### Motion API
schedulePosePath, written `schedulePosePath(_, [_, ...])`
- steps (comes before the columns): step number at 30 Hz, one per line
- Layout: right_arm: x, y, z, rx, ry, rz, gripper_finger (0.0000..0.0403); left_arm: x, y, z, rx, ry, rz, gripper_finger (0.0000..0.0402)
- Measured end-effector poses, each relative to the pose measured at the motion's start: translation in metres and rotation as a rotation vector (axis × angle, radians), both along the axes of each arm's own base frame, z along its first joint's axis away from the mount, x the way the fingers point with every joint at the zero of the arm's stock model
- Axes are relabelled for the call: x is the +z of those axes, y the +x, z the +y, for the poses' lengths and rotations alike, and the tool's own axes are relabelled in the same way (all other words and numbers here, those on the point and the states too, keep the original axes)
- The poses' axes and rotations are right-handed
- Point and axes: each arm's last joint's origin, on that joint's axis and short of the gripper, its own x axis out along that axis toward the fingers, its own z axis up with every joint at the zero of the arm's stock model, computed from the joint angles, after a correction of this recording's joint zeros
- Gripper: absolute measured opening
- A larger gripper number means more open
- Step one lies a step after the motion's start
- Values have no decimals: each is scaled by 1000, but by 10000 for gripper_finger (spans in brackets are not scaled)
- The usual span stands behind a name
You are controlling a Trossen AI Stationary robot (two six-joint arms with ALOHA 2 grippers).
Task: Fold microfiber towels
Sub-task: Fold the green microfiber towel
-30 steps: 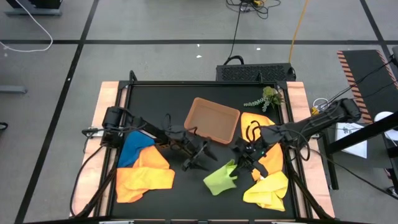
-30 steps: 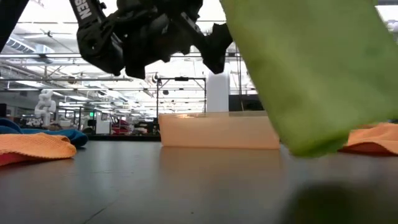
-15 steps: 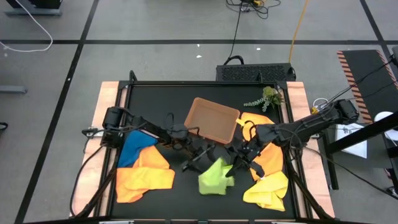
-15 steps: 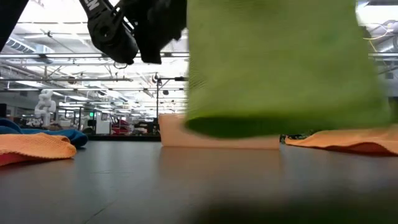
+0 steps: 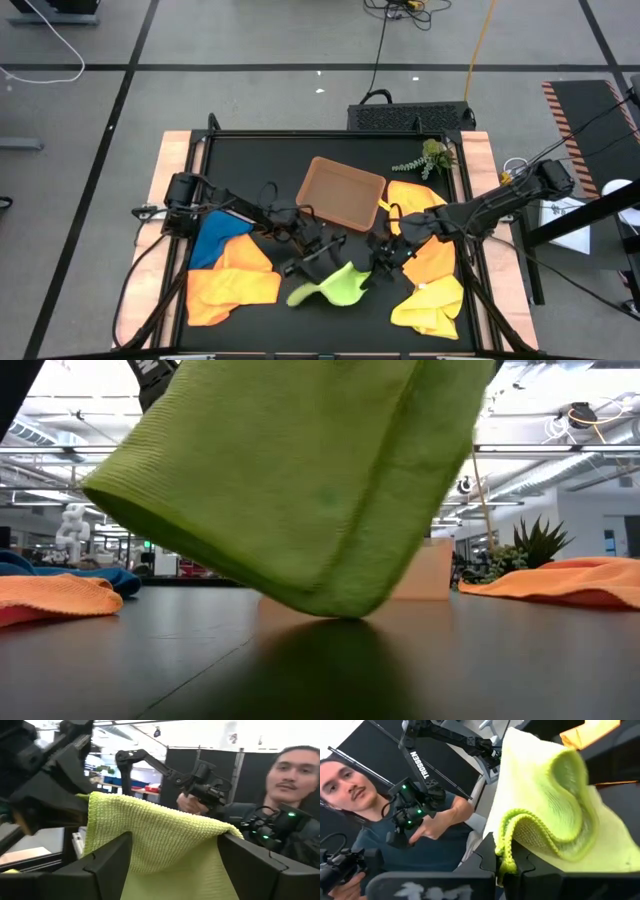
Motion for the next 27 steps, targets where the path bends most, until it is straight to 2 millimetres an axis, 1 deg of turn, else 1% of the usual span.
schedulePosePath(5, [-2, 1, -3, -83, -32, 9, 0, 6, -3, -2, -63, -72, 89, 296])
schedulePosePath(10, [-6, 1, -6, -121, -88, 20, 0, 6, -4, -4, -135, -164, 255, 296])
schedulePosePath(13, [-12, 0, -8, -141, -123, 75, 0, 6, -4, 3, -168, -172, 313, 296])
schedulePosePath(16, [-17, -2, -10, -146, -147, 139, 0, 4, -2, 13, -159, -175, 357, 296])
schedulePosePath(20, [-24, -6, -11, -178, -163, 229, 0, -14, 6, 30, -69, -130, 468, 296])
schedulePosePath(23, [-28, -8, -11, -191, -161, 287, 0, -33, 10, 45, 71, -76, 568, 296])
schedulePosePath(27, [-35, -12, -13, -276, -197, 372, 0, -58, 8, 65, 255, 8, 712, 296])
